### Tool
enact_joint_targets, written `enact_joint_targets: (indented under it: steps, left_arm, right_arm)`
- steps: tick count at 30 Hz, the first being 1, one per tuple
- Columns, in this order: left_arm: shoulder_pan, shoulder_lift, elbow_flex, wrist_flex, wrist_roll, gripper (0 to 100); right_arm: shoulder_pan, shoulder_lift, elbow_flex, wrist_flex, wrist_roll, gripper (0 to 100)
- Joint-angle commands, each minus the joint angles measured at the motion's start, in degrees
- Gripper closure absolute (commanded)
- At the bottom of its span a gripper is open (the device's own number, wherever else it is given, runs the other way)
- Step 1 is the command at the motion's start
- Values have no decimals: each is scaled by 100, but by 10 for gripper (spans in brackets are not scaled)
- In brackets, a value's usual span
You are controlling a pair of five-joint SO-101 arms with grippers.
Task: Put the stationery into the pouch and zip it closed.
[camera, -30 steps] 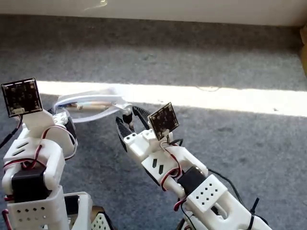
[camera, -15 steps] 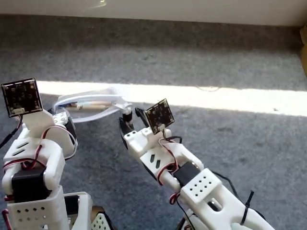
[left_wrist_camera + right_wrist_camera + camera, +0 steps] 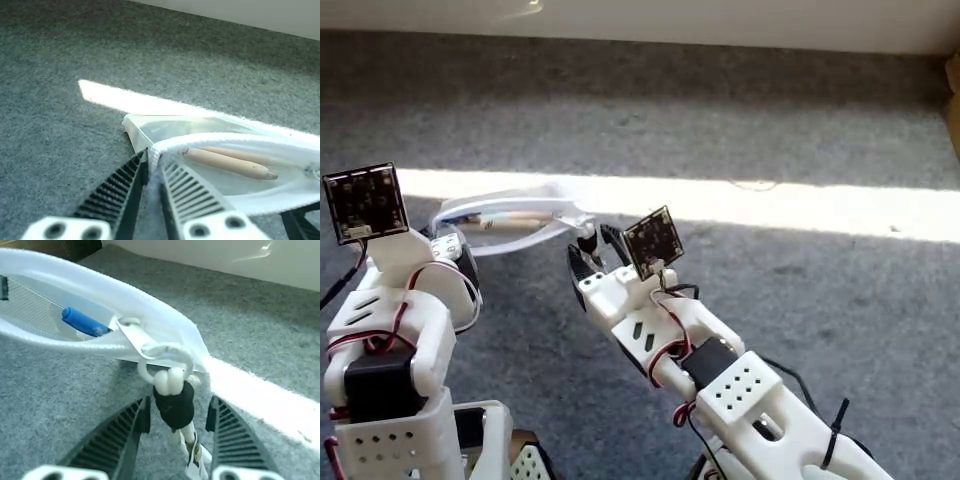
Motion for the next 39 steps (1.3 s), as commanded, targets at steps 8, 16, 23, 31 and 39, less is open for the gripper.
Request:
enact_joint_targets:
  steps: [8,16,23,31,39]
  left_arm:
    - [-75,-84,-48,-26,-62,993]
    - [-75,-84,-48,-26,-62,993]
    - [-66,-84,-48,-35,-70,992]
    - [-48,-84,31,-158,-35,825]
    - [479,-31,92,-651,-26,802]
  right_arm:
    - [66,-725,-180,-92,501,947]
    - [66,-1622,338,-92,519,993]
    - [48,-2369,1007,-84,1134,993]
    - [22,-2756,1253,629,1169,993]
    - [-497,-3538,1279,1771,1178,993]
